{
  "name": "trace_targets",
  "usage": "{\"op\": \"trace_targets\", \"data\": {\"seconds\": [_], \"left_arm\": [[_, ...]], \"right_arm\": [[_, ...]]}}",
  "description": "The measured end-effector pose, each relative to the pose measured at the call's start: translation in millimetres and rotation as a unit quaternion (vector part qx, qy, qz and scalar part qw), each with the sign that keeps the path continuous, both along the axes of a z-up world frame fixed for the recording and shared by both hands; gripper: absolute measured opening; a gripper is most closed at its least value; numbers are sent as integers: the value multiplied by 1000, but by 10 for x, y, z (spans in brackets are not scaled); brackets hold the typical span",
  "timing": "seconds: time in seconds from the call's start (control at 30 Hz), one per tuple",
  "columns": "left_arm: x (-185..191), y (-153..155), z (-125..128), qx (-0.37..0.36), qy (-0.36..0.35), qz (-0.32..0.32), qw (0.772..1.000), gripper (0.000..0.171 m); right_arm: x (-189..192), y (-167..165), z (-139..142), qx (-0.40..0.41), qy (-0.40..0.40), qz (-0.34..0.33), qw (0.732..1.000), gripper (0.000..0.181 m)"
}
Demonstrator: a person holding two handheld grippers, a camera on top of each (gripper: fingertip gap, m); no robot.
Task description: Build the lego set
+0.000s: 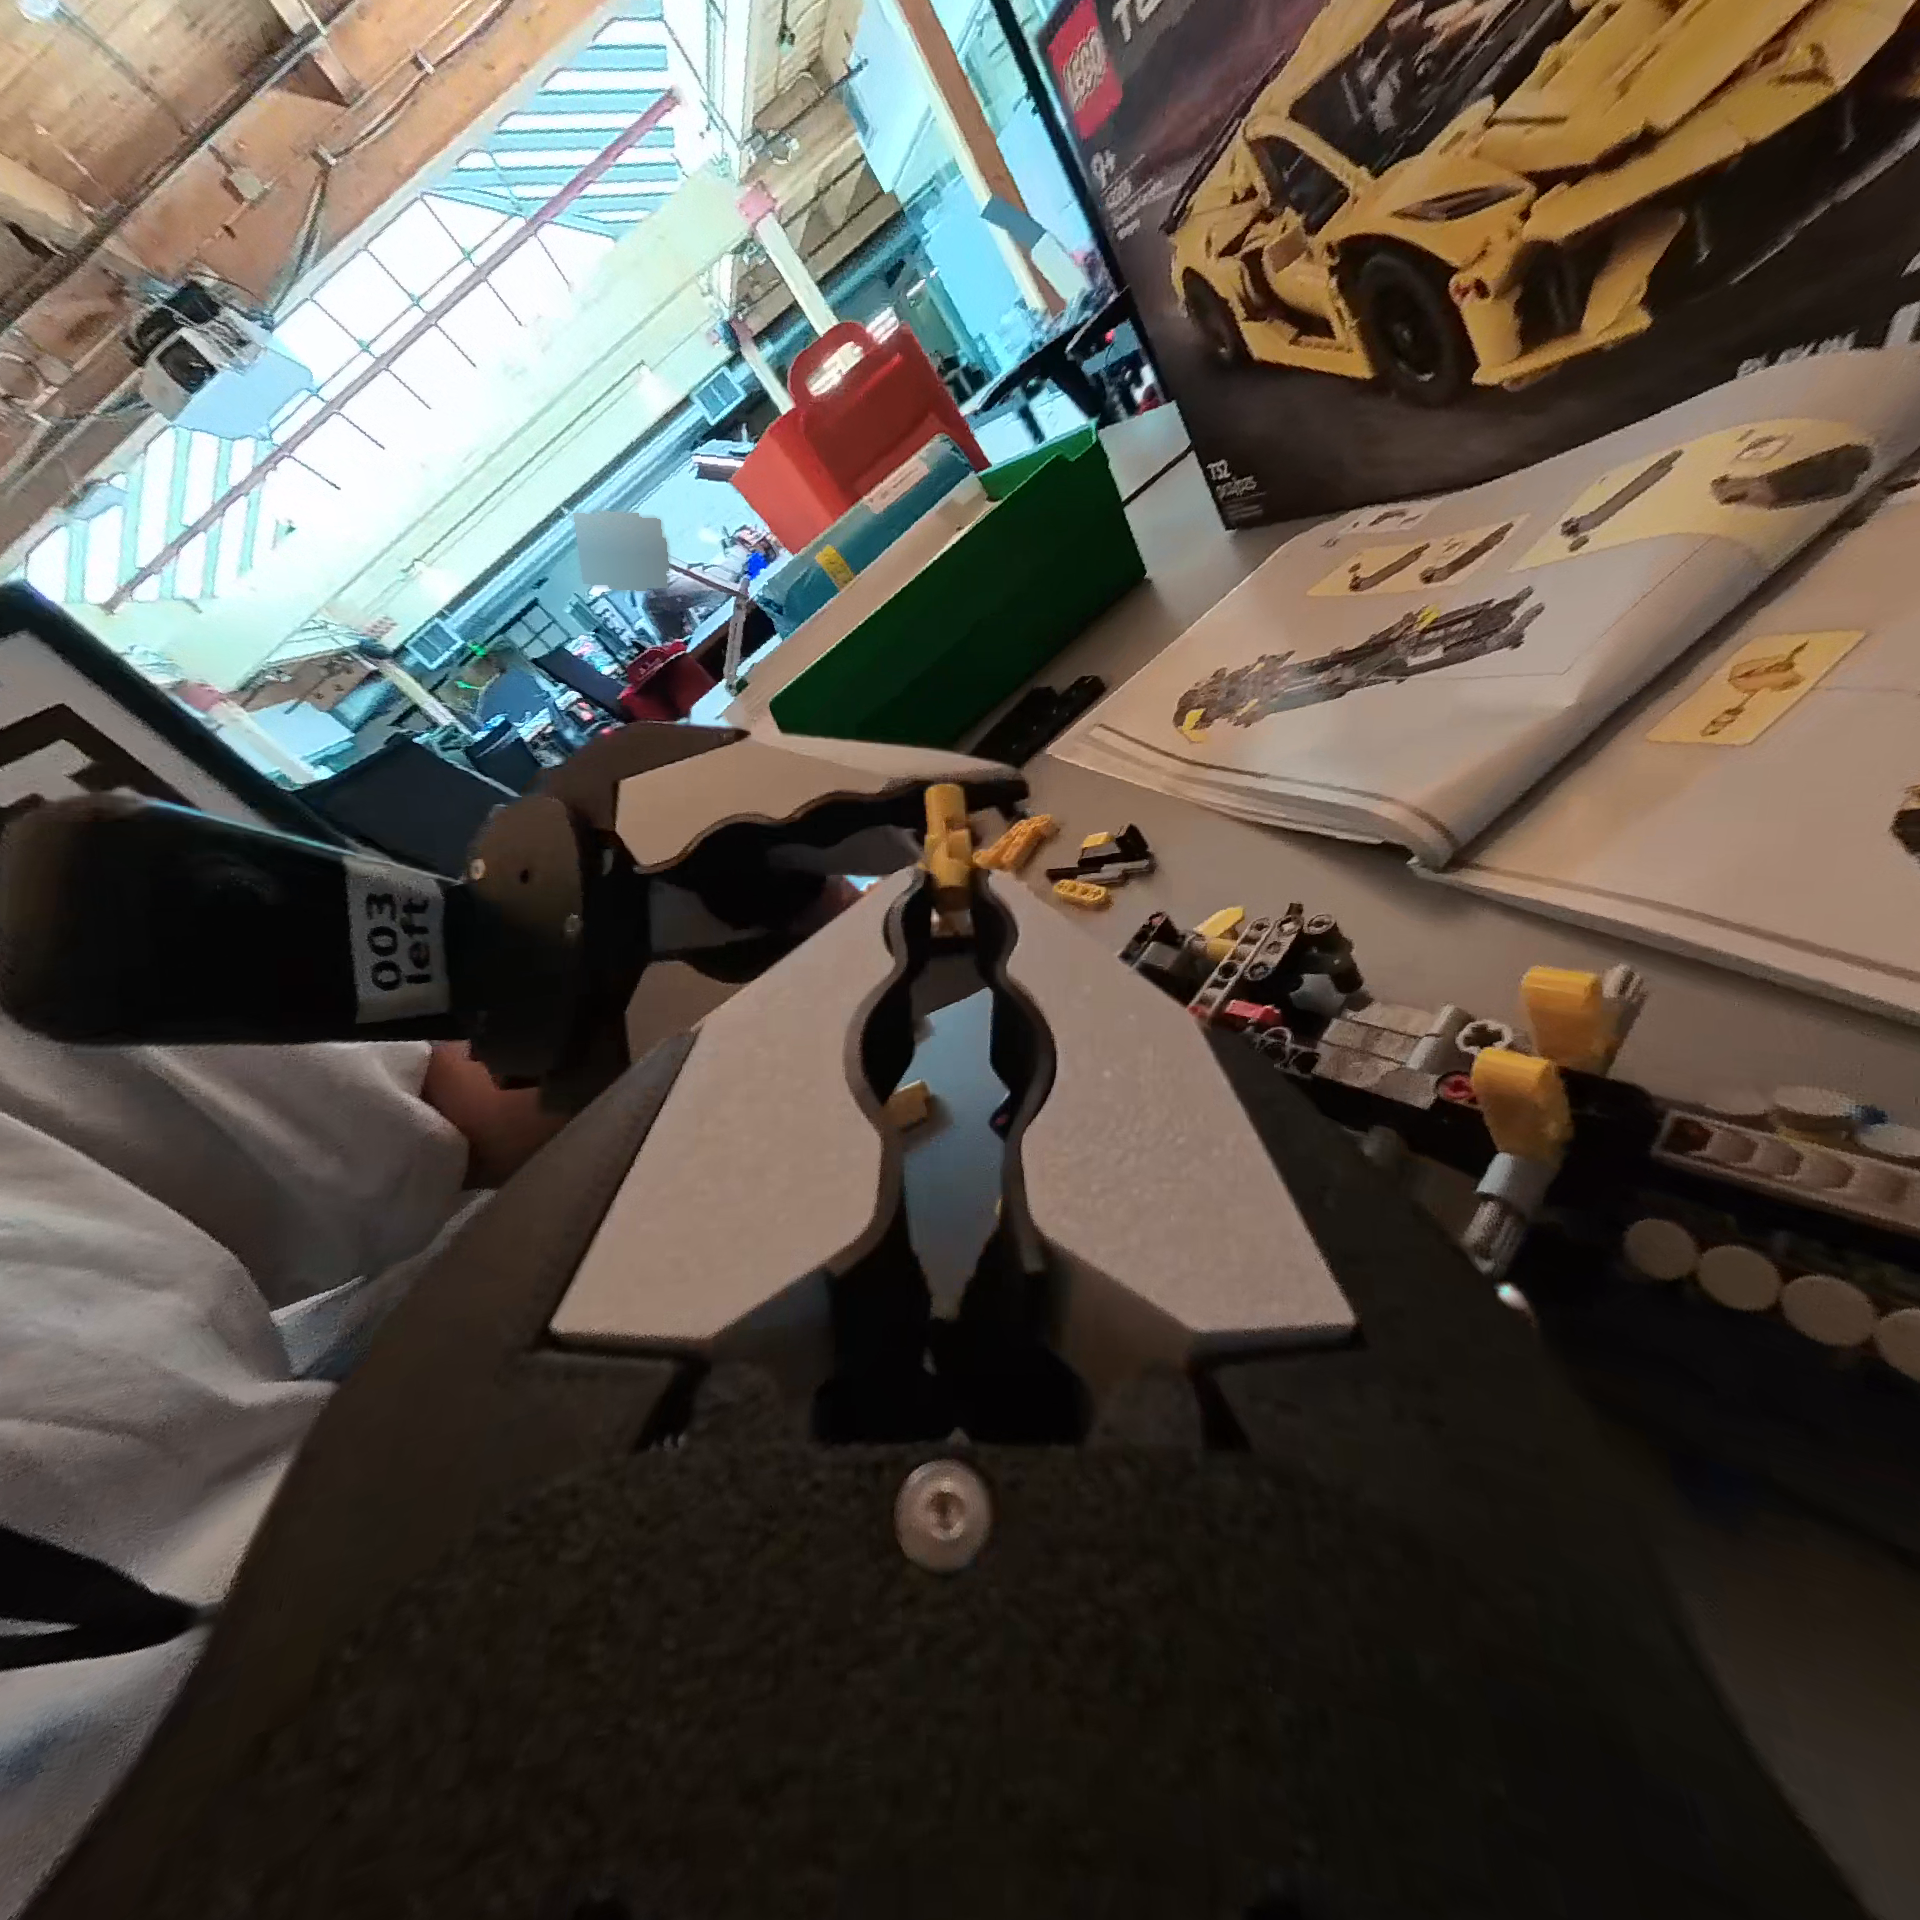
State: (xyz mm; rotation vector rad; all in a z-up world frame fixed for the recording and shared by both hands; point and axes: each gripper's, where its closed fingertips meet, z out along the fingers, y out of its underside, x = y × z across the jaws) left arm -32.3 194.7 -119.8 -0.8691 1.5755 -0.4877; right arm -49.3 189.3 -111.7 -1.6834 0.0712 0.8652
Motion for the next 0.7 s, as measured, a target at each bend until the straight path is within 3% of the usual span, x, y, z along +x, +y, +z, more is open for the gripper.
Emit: {"op": "trace_targets", "data": {"seconds": [0.13,0.3,0.47,0.7], "left_arm": [[-28,-64,-45,60,9,-34,998,25],[-55,-88,-104,112,20,-48,992,25],[-33,-85,-6,87,-5,-23,996,27],[-8,-94,36,93,-14,-9,995,24]], "right_arm": [[-15,-23,38,6,14,23,1000,18],[-87,-33,-101,-23,-28,43,998,8],[-37,37,-59,-7,-27,2,1000,7],[-36,52,-61,-6,-30,-6,1000,7]]}}
